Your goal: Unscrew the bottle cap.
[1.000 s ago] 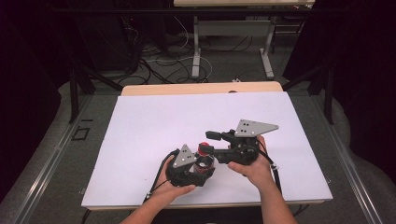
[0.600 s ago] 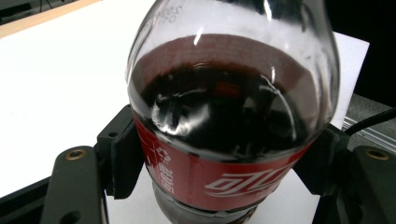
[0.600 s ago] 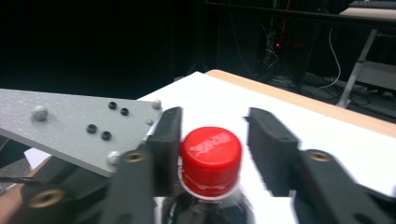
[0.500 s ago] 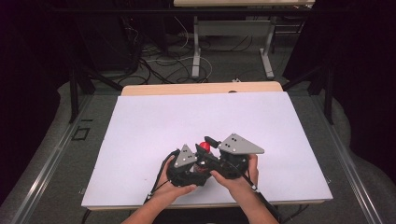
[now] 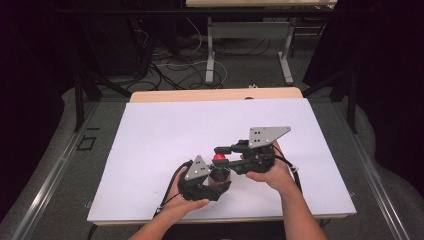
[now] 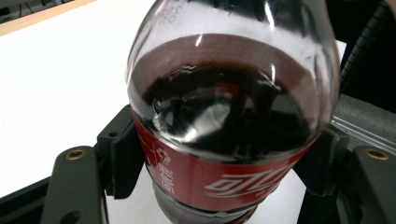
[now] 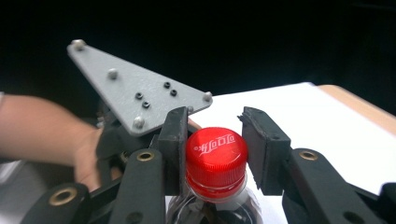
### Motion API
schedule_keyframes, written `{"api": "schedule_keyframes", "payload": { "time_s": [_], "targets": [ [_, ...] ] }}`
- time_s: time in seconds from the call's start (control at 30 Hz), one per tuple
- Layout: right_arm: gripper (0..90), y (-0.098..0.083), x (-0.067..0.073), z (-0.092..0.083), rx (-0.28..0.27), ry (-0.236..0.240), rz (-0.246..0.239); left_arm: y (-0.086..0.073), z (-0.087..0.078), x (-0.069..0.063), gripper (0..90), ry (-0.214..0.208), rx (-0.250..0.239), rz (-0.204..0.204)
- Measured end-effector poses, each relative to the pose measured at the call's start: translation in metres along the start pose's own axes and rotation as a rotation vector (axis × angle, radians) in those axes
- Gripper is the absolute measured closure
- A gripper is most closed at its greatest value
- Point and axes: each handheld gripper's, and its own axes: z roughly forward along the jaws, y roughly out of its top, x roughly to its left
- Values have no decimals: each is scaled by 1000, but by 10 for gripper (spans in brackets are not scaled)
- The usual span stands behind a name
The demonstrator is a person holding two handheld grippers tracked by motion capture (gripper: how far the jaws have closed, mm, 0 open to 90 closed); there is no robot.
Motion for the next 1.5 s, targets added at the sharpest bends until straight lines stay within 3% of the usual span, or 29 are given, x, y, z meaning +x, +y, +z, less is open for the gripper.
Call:
{"api": "schedule_keyframes", "payload": {
  "time_s": [0.07, 0.2, 0.33, 0.4, 0.43, 0.5, 0.63, 0.73, 0.77, 0.8, 0.87, 0.97, 1.03, 1.17, 1.27, 1.37, 1.4, 1.43, 1.5],
  "targets": [
    [614, 0, -5, 0, 0, 32, -2, 0, 0, 2, 293, -4, 1, 3],
    [613, 0, -4, 1, 12, 25, -14, -1, 1, 2, 293, -1, 1, 3],
    [594, 0, 1, 2, -7, -29, 11, 0, -1, 3, 293, 14, -1, -4],
    [469, 2, 6, 0, -45, -75, 39, 1, -2, 4, 292, 27, -7, -5],
    [466, 4, 8, -2, -64, -98, 58, 1, -2, 4, 293, 31, -5, -4],
    [460, 8, 17, -4, -93, -159, 82, 0, -1, 4, 292, 37, -3, -17],
    [470, 14, 37, 0, -103, -377, 169, 0, 0, 4, 292, 56, 3, -14],
    [473, 10, 52, 12, -72, -490, 220, 0, 1, 2, 292, 65, 2, -17],
    [473, 10, 52, 12, -72, -490, 220, 0, 1, 2, 292, 65, 2, -17],
    [474, 7, 61, 21, -51, -572, 203, 0, 1, 1, 292, 75, -3, -19],
    [487, 5, 68, 28, -26, -664, 158, 0, 1, 0, 292, 73, -1, -21],
    [528, 3, 73, 36, -12, -727, 151, 0, 1, 0, 292, 74, -2, -26],
    [594, 2, 72, 37, -12, -723, 151, 0, 0, 1, 293, 73, 5, -18],
    [610, 2, 70, 33, -17, -673, 123, 1, -1, 0, 293, 63, -1, -15],
    [612, 4, 58, 25, -8, -548, 130, 1, -3, 2, 293, 50, -1, -8],
    [612, 6, 41, 15, -1, -368, 107, 2, -4, 2, 293, 28, -12, -5],
    [612, 6, 41, 15, -1, -368, 107, 2, -4, 2, 293, 28, -12, -5],
    [612, 7, 28, 11, 17, -242, 62, 2, -5, 3, 293, 12, -16, 5],
    [612, 7, 18, 9, 17, -128, 13, 2, -5, 2, 293, -6, -9, 12]
  ]
}}
